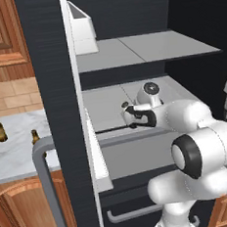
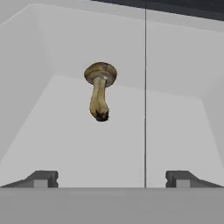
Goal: Place the beers on the top shelf of the fridge to keep them out of children's reach, and place the mushroom on lower shelves for easy access.
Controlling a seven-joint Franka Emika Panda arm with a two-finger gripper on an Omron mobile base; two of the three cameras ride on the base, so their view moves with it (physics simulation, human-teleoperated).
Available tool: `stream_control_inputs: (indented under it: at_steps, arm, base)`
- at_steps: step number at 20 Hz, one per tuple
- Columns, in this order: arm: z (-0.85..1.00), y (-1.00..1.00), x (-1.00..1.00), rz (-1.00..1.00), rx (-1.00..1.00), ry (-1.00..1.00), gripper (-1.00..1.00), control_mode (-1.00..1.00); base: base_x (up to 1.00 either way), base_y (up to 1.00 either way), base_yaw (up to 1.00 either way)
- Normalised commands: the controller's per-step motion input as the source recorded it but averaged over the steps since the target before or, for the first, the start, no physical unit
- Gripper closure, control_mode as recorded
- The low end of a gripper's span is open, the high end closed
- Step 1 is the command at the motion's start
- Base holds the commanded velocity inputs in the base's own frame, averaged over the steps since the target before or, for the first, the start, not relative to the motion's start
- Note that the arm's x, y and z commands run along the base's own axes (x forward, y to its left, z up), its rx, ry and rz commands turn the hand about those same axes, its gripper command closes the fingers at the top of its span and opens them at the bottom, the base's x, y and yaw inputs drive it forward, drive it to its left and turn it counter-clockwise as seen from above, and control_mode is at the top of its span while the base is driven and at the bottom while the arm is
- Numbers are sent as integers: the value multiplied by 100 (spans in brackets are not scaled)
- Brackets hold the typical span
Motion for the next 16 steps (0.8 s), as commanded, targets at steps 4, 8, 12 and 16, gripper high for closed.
stream_control_inputs:
  at_steps: [4, 8, 12, 16]
  arm:
    - [13, 1, -100, 5, -2, 0, -100, -100]
    - [53, 0, -100, 0, 7, 1, -100, -100]
    - [89, -1, -100, 3, 14, 1, -100, -100]
    - [100, -1, -97, 0, 13, 2, -100, -100]
  base:
    - [0, 0, 0]
    - [0, 0, 0]
    - [0, 0, 0]
    - [0, 0, 0]
